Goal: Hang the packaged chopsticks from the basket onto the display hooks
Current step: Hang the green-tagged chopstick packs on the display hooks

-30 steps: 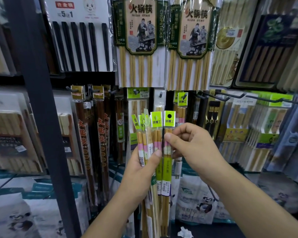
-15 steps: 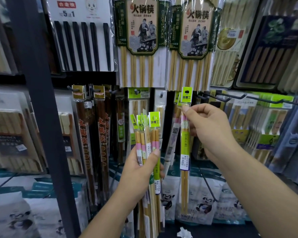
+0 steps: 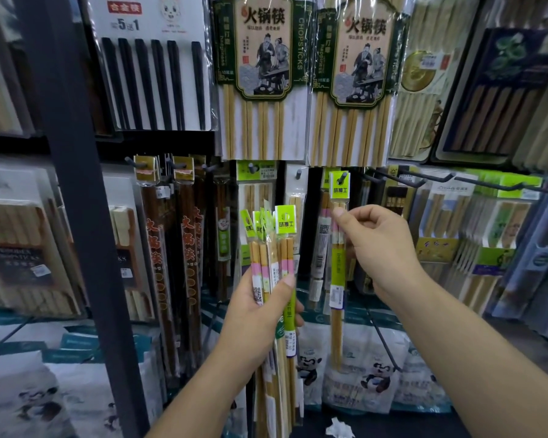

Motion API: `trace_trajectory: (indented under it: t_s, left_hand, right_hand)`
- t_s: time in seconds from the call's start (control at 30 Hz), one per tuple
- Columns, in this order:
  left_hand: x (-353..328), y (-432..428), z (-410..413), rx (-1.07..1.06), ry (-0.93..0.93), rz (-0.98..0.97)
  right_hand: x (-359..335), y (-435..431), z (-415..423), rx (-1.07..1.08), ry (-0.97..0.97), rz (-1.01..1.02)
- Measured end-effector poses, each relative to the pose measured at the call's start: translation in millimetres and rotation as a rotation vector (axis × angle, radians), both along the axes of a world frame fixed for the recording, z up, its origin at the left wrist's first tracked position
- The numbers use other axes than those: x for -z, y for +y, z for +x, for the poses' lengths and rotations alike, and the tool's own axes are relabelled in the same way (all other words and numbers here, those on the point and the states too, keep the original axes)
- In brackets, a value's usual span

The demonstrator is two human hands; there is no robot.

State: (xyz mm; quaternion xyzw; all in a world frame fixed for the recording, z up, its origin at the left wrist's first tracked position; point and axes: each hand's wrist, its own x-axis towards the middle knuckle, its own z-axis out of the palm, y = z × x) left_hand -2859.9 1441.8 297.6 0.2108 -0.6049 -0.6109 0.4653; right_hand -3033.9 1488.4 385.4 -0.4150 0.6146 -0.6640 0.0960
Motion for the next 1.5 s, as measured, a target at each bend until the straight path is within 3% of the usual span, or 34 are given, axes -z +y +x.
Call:
trace_trajectory:
  t_s: [0.3,0.47,0.53,0.77,1.03,1.2,1.5]
  left_hand:
    - [-1,0,0,0.013,0.036,0.022]
    - [-3,4,-3,0.029,0.060,-0.012]
    - [-4,6,-3,0.045,0.076,-0.031]
    - [-1,8,-1,0.035,0.065,-0.049]
    - [0,-3,2,-0.066,0.008,-0.070]
    - [2,-5,4,-0.007,0.040,0.004]
    - [2,-5,3,-0.020,0.040,0.003]
  right_hand:
    - [19,5,5,0.112,-0.006,0.080]
    - [21,18,34,-0.279,0.009,0.073]
    - [22,18,41,-0.311,0.043,0.090]
    - [22,17,40,-0.323,-0.003,0.113]
    - [4,19,28,-0.241,0.013,-0.052]
    - [-11,15,14,-0.141,-0.060,-0.143]
    - [-13,4,6,-0.099,-0.044,-0.081]
